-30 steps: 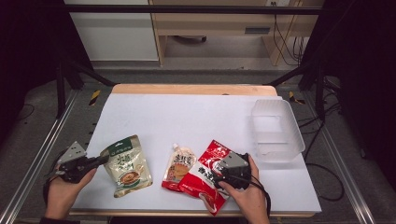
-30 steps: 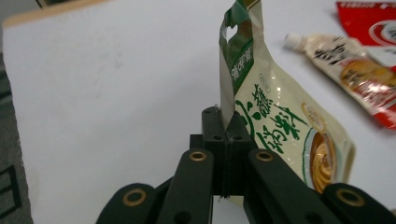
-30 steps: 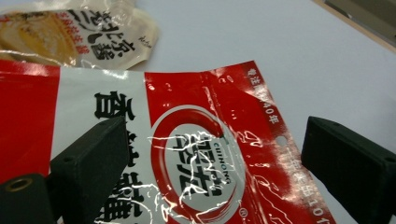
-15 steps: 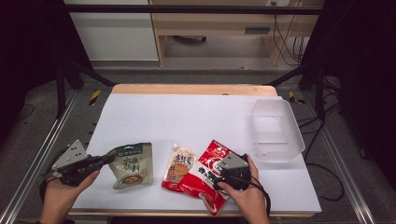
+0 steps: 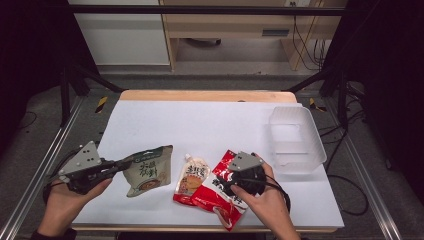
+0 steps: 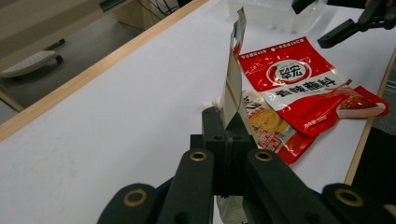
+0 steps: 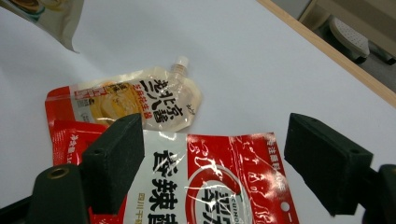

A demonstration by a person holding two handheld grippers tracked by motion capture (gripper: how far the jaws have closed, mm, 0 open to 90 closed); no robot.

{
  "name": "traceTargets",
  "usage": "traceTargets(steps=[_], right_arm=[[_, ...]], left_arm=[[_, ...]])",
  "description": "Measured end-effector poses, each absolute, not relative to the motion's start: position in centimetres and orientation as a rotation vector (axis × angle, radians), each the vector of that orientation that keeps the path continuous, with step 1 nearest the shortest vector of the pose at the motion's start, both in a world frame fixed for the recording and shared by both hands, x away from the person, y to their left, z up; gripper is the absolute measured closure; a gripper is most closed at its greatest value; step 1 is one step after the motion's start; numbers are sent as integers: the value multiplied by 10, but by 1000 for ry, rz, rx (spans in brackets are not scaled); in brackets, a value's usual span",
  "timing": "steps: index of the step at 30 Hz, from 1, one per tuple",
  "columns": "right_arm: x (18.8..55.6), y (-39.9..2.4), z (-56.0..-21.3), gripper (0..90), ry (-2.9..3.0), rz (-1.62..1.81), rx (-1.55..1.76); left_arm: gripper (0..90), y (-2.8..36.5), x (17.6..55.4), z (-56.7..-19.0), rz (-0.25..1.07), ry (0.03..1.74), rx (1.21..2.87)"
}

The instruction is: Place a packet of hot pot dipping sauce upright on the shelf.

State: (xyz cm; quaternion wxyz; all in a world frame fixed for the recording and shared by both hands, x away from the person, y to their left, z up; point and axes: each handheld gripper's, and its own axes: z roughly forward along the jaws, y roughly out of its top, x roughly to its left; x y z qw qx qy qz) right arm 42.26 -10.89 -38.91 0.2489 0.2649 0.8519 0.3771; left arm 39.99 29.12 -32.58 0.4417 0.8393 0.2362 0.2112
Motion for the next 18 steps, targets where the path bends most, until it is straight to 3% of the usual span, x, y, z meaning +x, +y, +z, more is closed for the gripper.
traceTargets(steps=[3, 13, 18], right_arm=[[426, -106, -383, 226, 2327, 1013, 721], [435, -79, -355, 148, 2452, 992, 621], [435, -64, -345, 150, 2472, 965, 538]], left_arm=[[900, 285, 401, -323, 523, 564, 2099], [900, 265, 408, -324, 496, 520, 2148], [900, 253, 410, -324, 480, 484, 2167]])
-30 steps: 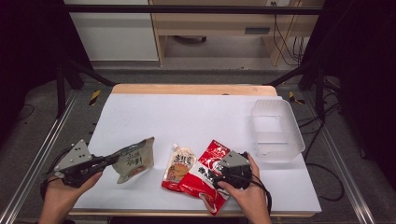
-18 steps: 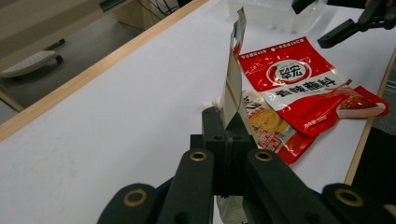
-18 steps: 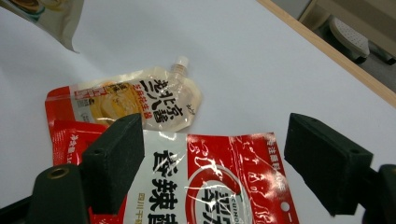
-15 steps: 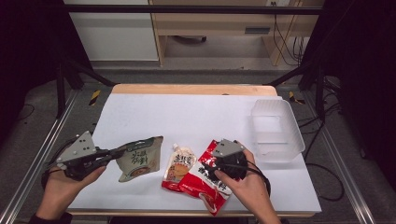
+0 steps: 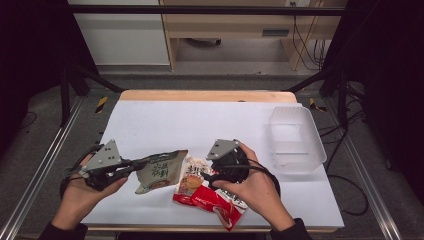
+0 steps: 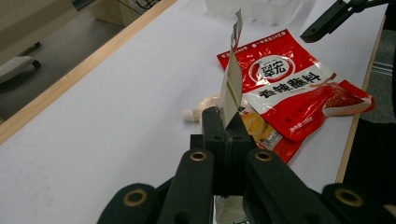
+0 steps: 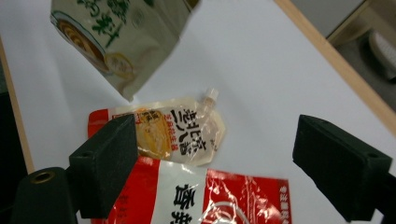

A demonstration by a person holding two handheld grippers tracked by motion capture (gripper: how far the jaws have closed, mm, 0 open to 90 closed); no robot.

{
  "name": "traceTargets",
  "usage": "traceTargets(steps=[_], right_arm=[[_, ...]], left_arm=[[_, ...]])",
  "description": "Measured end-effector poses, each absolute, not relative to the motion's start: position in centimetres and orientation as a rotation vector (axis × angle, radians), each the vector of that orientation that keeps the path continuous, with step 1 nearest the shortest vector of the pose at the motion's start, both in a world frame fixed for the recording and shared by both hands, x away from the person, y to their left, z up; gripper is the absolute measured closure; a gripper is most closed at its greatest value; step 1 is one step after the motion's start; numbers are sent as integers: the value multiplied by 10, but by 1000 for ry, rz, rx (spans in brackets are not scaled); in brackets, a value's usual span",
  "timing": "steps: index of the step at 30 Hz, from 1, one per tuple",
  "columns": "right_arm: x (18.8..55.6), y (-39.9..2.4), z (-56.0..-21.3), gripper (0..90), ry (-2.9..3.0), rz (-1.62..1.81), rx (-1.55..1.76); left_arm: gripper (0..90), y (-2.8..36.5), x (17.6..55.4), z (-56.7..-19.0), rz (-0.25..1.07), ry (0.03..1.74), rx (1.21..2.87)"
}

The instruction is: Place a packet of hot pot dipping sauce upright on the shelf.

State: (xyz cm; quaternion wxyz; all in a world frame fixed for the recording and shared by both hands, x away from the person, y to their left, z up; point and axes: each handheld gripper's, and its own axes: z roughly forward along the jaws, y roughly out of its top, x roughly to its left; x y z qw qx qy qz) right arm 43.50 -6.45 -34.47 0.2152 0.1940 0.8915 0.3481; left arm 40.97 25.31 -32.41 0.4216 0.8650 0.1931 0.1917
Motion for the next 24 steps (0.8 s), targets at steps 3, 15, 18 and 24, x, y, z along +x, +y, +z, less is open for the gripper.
traceTargets(steps=[3, 15, 18, 24], right_arm=[[434, -52, -338, 158, 2494, 931, 462], [435, -23, -322, 349, 2584, 848, 266], [437, -19, -322, 450, 2623, 836, 224], [438, -17, -326, 595, 2667, 793, 191]], left_arm=[[900, 244, 411, -324, 471, 458, 2187], [900, 220, 408, -317, 444, 372, 2200], [900, 215, 406, -318, 437, 356, 2209], [900, 212, 405, -318, 432, 341, 2208]])
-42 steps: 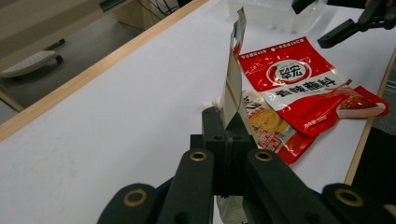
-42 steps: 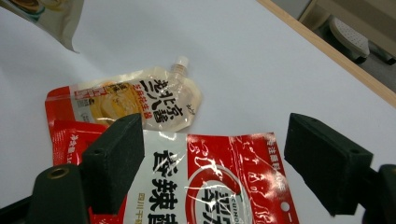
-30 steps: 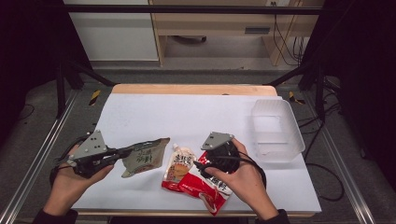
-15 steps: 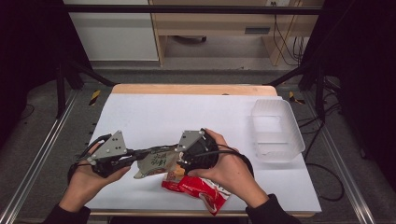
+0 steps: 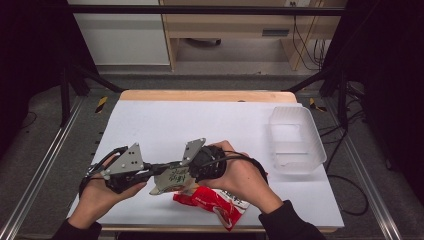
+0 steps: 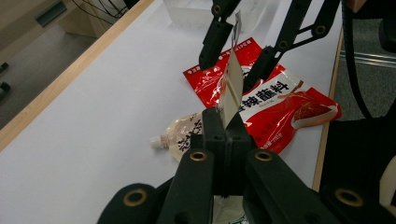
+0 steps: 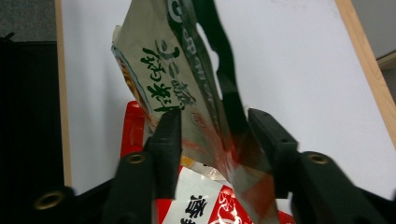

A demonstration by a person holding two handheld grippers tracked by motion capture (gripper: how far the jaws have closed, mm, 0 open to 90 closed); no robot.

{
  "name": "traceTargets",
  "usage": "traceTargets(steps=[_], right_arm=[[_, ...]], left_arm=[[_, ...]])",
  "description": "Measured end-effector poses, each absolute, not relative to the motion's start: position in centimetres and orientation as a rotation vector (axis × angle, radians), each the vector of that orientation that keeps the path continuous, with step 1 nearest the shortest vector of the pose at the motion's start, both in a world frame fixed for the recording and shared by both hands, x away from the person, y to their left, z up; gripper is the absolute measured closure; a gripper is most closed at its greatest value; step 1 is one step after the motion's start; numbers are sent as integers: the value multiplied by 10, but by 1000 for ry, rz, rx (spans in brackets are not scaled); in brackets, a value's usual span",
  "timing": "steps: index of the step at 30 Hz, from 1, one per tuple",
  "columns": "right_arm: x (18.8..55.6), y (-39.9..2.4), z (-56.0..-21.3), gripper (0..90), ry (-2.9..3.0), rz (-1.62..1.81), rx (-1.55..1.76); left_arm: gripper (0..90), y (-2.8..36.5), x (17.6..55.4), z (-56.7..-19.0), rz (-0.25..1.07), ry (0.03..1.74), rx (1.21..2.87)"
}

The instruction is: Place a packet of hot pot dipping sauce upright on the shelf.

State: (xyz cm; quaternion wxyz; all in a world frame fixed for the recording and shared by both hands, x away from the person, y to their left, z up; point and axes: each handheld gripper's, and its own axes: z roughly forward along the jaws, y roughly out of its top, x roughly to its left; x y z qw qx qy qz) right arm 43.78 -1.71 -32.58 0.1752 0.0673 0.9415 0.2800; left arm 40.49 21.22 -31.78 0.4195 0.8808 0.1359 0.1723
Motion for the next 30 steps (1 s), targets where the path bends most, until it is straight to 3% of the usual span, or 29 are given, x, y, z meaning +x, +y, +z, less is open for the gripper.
traceTargets(steps=[3, 4, 9, 14, 17, 21, 22, 30], right_arm=[[437, -16, -327, 696, 2680, 777, 180], [436, -16, -327, 766, 2678, 768, 175], [437, -17, -325, 886, 2663, 779, 185], [436, -16, -320, 900, 2631, 773, 171], [437, -15, -317, 900, 2608, 734, 151], [440, -17, -313, 900, 2581, 681, 139], [443, -20, -310, 900, 2564, 665, 141], [449, -37, -300, 900, 2517, 691, 200]], left_arm=[[900, 212, 405, -317, 427, 339, 2204], [900, 212, 405, -317, 423, 339, 2202], [900, 214, 406, -318, 422, 351, 2181], [897, 217, 408, -319, 416, 377, 2157], [751, 220, 408, -321, 430, 400, 2121], [648, 228, 408, -327, 439, 442, 2089], [585, 234, 408, -333, 441, 471, 2073], [434, 256, 410, -360, 462, 589, 2042]])
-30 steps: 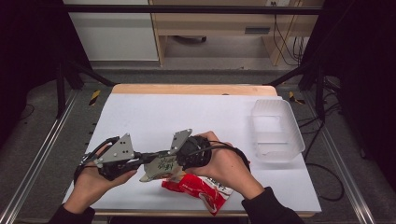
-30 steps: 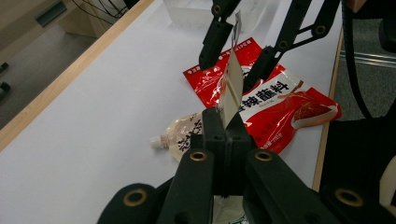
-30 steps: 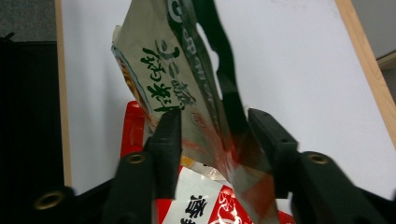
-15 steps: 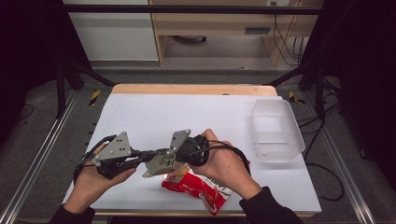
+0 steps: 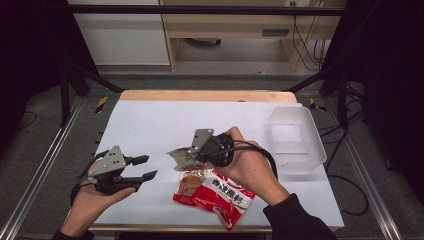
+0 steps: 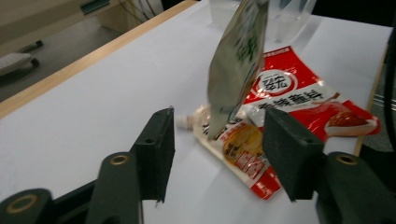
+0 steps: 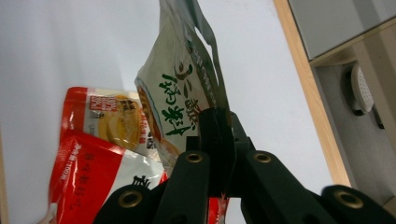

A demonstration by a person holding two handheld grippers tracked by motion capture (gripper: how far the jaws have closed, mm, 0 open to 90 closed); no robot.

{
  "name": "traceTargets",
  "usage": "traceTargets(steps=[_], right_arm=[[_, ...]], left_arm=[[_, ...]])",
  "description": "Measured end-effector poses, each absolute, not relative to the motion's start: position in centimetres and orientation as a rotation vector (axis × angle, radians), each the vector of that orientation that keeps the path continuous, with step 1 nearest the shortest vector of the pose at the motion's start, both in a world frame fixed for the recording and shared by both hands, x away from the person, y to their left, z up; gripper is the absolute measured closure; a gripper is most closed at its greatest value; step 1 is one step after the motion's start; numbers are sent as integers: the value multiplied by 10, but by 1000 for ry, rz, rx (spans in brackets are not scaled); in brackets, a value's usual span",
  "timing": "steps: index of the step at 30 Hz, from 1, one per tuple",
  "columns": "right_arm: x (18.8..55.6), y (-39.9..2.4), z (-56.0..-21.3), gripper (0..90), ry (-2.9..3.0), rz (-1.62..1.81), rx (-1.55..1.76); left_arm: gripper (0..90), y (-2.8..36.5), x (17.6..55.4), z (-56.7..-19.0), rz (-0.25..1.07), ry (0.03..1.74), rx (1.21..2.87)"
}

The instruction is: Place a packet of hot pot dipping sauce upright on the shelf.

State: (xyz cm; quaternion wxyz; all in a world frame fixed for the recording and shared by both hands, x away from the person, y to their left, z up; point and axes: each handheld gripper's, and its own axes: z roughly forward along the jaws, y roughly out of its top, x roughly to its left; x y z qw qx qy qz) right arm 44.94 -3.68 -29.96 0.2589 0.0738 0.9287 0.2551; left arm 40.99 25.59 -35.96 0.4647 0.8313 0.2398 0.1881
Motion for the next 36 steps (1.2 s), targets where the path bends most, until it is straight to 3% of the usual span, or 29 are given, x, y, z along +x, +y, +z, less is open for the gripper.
traceTargets(steps=[6, 23, 36], right_arm=[[451, -50, -292, 900, 2496, 698, 232], [451, -81, -274, 900, 2432, 698, 286], [449, -121, -258, 900, 2371, 685, 357]], left_arm=[[298, 276, 412, -391, 463, 703, 2039], [132, 308, 413, -432, 496, 861, 1980], [109, 313, 413, -444, 494, 895, 1974]])
